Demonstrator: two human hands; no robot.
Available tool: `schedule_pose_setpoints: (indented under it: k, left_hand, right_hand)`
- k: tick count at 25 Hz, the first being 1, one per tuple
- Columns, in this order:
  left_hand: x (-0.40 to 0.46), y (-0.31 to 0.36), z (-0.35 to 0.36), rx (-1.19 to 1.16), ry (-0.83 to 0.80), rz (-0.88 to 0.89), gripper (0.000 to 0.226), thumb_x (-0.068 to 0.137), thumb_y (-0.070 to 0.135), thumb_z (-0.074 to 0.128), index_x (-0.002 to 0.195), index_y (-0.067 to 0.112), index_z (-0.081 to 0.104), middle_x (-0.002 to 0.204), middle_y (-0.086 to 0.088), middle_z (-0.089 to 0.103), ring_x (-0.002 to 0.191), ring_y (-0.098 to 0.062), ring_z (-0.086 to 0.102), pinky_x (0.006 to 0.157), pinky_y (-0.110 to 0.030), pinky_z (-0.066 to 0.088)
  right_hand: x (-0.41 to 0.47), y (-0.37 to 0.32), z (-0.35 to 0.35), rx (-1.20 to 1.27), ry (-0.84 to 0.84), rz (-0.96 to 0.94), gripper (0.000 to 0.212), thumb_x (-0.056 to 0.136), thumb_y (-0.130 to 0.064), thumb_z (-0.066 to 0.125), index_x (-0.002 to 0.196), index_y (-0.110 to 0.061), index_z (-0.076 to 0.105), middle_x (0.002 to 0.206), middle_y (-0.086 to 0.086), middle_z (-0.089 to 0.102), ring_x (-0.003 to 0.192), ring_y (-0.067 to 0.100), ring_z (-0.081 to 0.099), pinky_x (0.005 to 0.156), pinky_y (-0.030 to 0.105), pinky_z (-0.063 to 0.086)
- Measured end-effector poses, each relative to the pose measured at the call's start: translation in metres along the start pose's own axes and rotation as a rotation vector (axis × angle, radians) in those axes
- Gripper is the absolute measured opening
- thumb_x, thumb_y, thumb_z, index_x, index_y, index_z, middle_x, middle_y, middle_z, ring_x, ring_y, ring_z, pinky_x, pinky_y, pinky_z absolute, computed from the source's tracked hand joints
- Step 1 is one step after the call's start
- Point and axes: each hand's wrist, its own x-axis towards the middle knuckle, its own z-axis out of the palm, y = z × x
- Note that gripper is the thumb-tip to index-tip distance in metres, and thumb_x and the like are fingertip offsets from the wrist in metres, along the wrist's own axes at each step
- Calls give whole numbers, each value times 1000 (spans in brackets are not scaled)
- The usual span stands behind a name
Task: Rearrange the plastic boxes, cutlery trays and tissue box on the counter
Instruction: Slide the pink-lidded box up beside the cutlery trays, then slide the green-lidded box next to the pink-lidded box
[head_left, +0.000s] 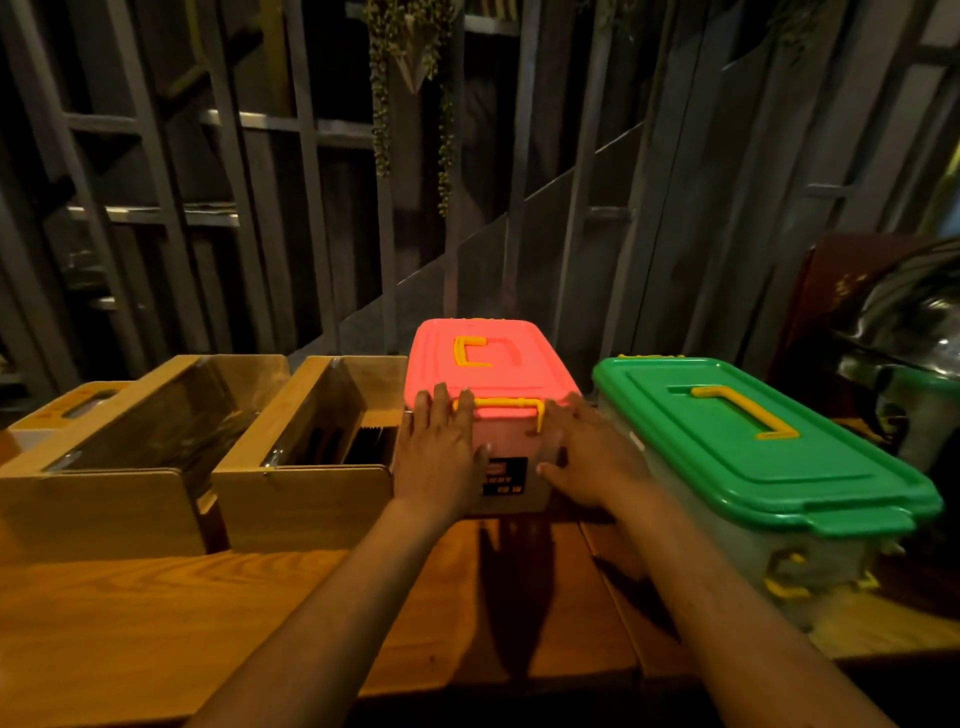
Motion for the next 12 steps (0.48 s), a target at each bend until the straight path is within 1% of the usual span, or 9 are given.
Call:
schedule_pose_setpoints:
  k: [1, 2, 4, 6, 7, 8, 10, 12]
  left_hand:
    - [-10, 4, 0, -28, 8, 7, 69, 94, 52, 44, 151, 22, 20, 161, -16, 15, 147, -40, 13, 117, -53, 21]
    - [-19, 9, -3, -74, 15, 13, 64, 92, 50, 48, 148, 25, 28, 161, -14, 18, 146, -39, 18, 116, -51, 24]
    - [-35, 26, -13, -181, 51, 60, 51, 90, 43, 56, 137, 28, 45, 153, -10, 36, 139, -34, 32, 110, -46, 32]
    - [-49, 54, -30, -267, 107, 131, 42, 89, 39, 59, 129, 26, 56, 137, -3, 55, 127, -26, 47, 101, -39, 38]
    - [-54, 72, -37, -310, 124, 159, 40, 90, 38, 59, 128, 25, 58, 132, -2, 59, 122, -25, 50, 98, -37, 40]
    - [-60, 92, -42, -338, 130, 180, 40, 90, 39, 58, 128, 24, 59, 129, -3, 61, 120, -24, 52, 96, -36, 41]
    - [-67, 130, -44, -343, 132, 205, 46, 89, 45, 53, 130, 25, 58, 130, -3, 60, 121, -23, 52, 99, -36, 41]
    - [-71, 173, -38, -351, 142, 193, 51, 87, 51, 48, 131, 27, 57, 130, -1, 59, 122, -22, 50, 101, -37, 40]
  right_hand:
    - [-11, 2, -9, 43, -4, -59, 72, 75, -44, 65, 141, -28, 40, 149, 7, 41, 135, 29, 42, 107, 40, 39]
    - [-22, 3, -18, 81, 1, -101, 65, 74, -47, 62, 135, -31, 48, 141, 4, 52, 128, 26, 49, 104, 38, 42]
    - [-49, 11, -38, 152, 87, -150, 55, 76, -44, 64, 129, -31, 57, 128, 2, 63, 117, 23, 57, 97, 34, 45]
    - [-77, 28, -64, 204, 225, -146, 44, 79, -36, 71, 123, -28, 64, 121, 3, 67, 111, 22, 60, 93, 33, 45]
    - [-91, 41, -77, 216, 290, -135, 41, 80, -34, 73, 120, -27, 65, 120, 3, 68, 111, 21, 61, 94, 31, 44]
    - [-104, 58, -89, 222, 342, -116, 40, 79, -33, 74, 118, -27, 67, 120, 2, 68, 111, 20, 61, 95, 28, 42]
    - [-122, 101, -106, 249, 403, -45, 38, 78, -31, 76, 114, -25, 69, 120, 3, 68, 111, 19, 62, 92, 22, 37]
    - [-139, 154, -119, 242, 371, 33, 39, 77, -32, 77, 114, -23, 69, 121, 6, 67, 111, 22, 61, 89, 23, 36]
